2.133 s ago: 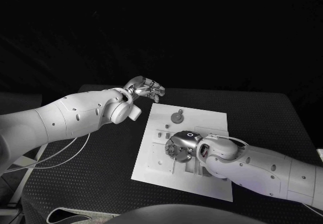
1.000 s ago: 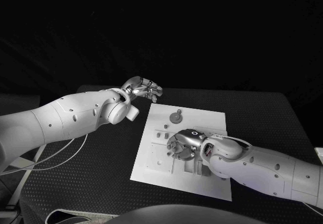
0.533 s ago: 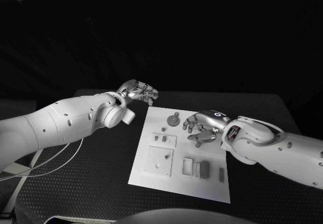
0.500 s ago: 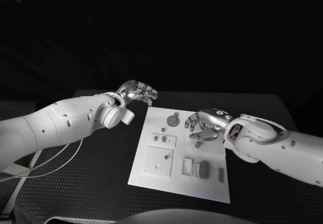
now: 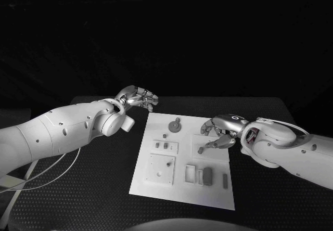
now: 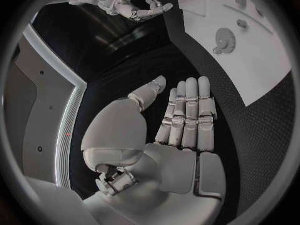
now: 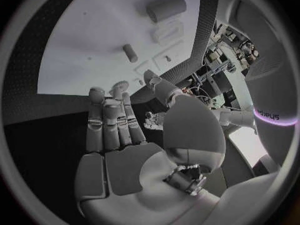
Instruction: Assemble the parts on the task board
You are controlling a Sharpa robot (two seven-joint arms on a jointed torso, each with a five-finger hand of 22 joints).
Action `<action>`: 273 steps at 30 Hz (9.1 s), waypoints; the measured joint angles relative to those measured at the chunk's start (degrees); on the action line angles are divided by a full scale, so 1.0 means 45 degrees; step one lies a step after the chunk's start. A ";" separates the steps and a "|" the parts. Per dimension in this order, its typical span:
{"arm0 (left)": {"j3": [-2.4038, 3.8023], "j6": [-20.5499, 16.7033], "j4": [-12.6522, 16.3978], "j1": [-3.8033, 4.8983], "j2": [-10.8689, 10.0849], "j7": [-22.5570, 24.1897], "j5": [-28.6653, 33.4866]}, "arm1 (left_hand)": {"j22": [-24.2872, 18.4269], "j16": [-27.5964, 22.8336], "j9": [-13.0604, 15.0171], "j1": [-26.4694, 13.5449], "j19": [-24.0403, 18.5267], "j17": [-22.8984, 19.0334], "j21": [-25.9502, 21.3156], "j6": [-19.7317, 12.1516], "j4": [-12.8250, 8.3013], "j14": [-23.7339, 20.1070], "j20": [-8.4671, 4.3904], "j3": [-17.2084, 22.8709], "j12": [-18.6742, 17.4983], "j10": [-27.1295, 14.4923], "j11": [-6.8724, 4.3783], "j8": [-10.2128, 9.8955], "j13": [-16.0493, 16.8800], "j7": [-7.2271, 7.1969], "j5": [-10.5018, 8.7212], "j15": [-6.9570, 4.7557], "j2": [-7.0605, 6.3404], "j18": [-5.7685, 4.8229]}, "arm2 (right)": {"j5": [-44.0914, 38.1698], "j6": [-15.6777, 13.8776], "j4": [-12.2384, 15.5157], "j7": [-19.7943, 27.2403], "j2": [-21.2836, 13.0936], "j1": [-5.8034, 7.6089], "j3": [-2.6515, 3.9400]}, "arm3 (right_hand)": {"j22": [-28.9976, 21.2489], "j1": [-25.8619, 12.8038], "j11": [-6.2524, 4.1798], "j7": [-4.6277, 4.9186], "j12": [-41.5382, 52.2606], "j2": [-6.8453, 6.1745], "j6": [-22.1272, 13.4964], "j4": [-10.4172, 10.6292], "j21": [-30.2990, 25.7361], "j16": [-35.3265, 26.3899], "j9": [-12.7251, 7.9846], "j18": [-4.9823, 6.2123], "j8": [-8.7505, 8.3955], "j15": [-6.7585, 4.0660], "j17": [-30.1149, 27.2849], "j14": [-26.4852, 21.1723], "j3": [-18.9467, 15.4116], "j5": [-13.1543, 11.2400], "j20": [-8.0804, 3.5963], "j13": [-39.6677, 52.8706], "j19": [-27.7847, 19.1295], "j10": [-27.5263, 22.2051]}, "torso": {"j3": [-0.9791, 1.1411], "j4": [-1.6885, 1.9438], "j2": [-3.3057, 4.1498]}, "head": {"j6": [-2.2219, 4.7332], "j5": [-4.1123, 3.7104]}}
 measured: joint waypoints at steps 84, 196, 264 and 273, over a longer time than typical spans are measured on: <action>0.0000 0.0035 -0.0079 0.0000 -0.0009 0.0004 0.0001 | 0.0015 -0.0099 -0.0031 0.0000 0.0000 0.0101 -0.0050 0.0002 0.0034 0.0000 0.0000 -0.0033 0.0000 0.0000 0.0000 0.0050 0.0000 0.0001 0.0000 0.0000 0.0000 0.0023 | -0.2099 -0.0759 0.0336 -0.0677 0.0730 -0.0629 0.0408 | -0.0010 0.1325 -0.1133 -0.0048 0.1211 0.2438 0.2692 -0.0948 0.0197 0.0099 0.0181 -0.0270 0.1370 -0.1007 -0.0176 0.1106 0.1310 0.0007 -0.0370 0.0055 0.0680 0.2746 | -0.0024 0.0026 0.0002 | -0.0221 0.0049; 0.0000 0.0092 -0.0071 0.0002 0.0090 -0.0017 0.0003 | 0.0037 -0.0198 -0.0081 0.0000 0.0046 0.0245 -0.0099 0.0007 0.0062 0.0000 0.0045 -0.0062 0.0000 0.0000 0.0000 0.0102 0.0000 0.0006 0.0000 0.0000 0.0000 0.0021 | -0.2321 -0.0499 -0.1243 -0.0002 0.4872 -0.2491 -0.0401 | 0.0000 0.0378 -0.0324 0.0737 0.0088 0.1283 0.0394 -0.0941 0.0051 -0.0005 -0.0147 -0.0280 0.0148 -0.0350 0.0003 0.0523 0.0106 0.0061 -0.0255 -0.0213 0.0416 0.0964 | -0.0015 0.0004 0.0000 | -0.0410 0.0592; 0.0000 0.0182 -0.0085 0.0002 0.0062 -0.0039 0.0004 | 0.0062 -0.0248 -0.0112 0.0000 0.0045 0.0323 -0.0098 -0.0065 0.0092 0.0000 0.0044 -0.0091 0.0000 -0.0046 0.0045 0.0101 -0.0019 0.0026 0.0000 0.0000 0.0000 -0.0080 | -0.2328 -0.0731 -0.1110 0.0213 0.4904 -0.2407 -0.0302 | -0.0009 0.0688 -0.1707 -0.0075 1.4682 0.2105 0.1763 -0.1035 0.1651 0.2369 0.0229 0.0320 0.1287 -0.1602 0.0783 -0.0213 -0.1552 0.0046 -0.0399 0.9727 0.0020 -0.2377 | -0.0026 0.0026 0.0006 | -0.0454 0.0536; 0.0000 0.0186 -0.0091 0.0002 0.0053 -0.0048 0.0004 | 0.0064 -0.0248 -0.0115 0.0000 0.0045 0.0335 -0.0098 -0.0064 0.0092 0.0000 0.0045 -0.0091 0.0000 -0.0045 0.0045 0.0101 -0.0018 0.0026 0.0000 0.0000 0.0000 0.0035 | -0.2408 -0.0717 -0.1106 0.0200 0.4825 -0.2410 -0.0299 | -0.0009 0.0844 -0.1773 -0.0134 1.4795 0.2257 0.2007 -0.1051 0.1725 0.2420 0.0289 0.0305 0.1370 -0.1625 0.0748 -0.0144 -0.1465 0.0047 -0.0421 0.9634 0.0042 -0.2310 | -0.0023 0.0023 0.0004 | -0.0466 0.0535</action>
